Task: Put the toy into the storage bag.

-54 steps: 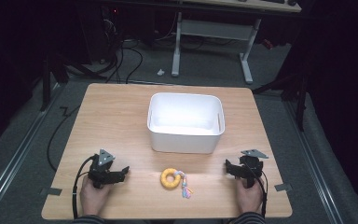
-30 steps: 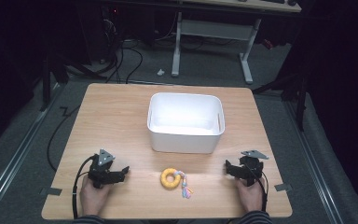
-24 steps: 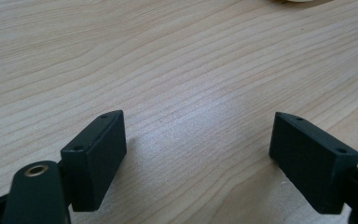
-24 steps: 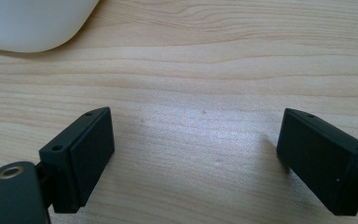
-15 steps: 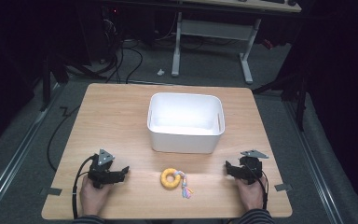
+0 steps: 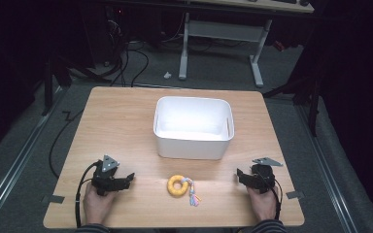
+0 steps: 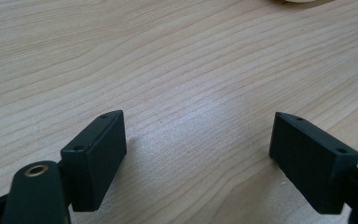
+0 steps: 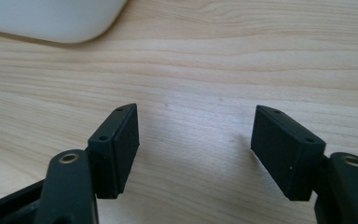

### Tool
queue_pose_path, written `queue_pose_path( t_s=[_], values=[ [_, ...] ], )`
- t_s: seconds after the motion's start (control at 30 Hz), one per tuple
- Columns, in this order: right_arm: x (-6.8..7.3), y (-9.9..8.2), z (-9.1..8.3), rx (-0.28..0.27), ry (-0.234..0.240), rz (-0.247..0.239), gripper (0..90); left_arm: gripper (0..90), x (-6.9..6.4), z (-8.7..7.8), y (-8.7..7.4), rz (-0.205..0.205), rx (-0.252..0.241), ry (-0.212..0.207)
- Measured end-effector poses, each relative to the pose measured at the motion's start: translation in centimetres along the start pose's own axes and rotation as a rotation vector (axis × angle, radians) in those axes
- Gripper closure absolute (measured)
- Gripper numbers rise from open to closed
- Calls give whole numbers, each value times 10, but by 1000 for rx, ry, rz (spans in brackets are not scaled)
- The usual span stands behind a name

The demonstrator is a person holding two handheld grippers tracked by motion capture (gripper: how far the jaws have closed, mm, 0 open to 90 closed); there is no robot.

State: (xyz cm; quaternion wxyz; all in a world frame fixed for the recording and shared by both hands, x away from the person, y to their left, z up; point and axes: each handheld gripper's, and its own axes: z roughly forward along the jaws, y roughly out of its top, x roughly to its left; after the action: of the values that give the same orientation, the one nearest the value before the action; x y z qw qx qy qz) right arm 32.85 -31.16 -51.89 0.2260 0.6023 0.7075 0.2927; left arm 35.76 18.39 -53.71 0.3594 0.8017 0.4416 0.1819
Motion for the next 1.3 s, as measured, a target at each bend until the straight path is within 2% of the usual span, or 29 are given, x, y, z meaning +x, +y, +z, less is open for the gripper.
queue_pose_path(
  t_s=[0.1,0.37,0.63,0.87,1.3],
  values=[
    [1,0,-5,-20,30,4,358,190,0,0,0,1,0,0],
    [6,3,-7,-38,55,-3,365,190,0,0,0,-1,-2,1],
    [14,6,-8,-33,102,2,400,200,0,0,0,2,0,4],
    [27,10,-6,-40,138,-29,407,202,0,0,0,8,1,2],
    [39,11,-6,-55,191,-80,436,206,-1,0,0,12,-3,-3]
  ],
)
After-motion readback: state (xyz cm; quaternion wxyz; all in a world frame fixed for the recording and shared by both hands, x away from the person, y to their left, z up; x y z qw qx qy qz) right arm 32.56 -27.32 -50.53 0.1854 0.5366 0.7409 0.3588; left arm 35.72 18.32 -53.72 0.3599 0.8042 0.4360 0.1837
